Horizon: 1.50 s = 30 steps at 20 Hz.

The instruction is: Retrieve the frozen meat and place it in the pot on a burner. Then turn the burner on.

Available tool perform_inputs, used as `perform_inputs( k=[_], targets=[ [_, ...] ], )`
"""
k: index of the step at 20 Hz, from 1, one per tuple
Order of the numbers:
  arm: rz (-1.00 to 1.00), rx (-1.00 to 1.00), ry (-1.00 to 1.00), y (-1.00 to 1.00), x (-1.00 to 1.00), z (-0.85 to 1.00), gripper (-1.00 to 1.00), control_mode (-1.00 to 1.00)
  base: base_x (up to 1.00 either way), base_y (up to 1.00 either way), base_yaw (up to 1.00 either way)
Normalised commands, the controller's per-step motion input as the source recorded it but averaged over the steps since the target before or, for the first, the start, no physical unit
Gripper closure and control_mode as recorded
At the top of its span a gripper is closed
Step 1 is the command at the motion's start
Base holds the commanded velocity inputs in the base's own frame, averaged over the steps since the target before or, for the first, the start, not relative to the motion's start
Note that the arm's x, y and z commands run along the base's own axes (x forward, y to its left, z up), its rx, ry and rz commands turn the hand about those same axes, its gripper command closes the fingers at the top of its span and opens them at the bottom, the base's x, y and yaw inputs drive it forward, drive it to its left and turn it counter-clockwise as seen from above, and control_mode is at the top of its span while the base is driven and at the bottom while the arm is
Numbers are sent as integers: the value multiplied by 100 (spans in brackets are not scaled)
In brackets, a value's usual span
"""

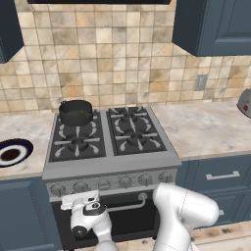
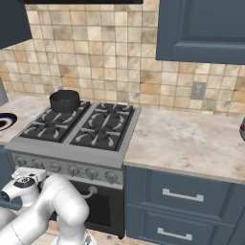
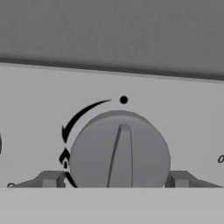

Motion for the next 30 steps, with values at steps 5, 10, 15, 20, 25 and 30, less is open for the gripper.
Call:
perform_inputs(
  k=[5,10,15,20,25,30],
  targets=[
    [0,-2,-5,6,0,0,100,-100,0,0,0],
    [0,-22,-4,2,0,0,100,-100,0,0,0],
    [0,-50,0,7,2,-13,100,-100,0,0,0],
    [-2,-45,9,33,13,-22,100,-100,0,0,0],
    [-5,-47,8,44,18,-26,100,-100,0,0,0],
    [-9,-42,9,47,22,-31,100,-100,0,0,0]
  ],
)
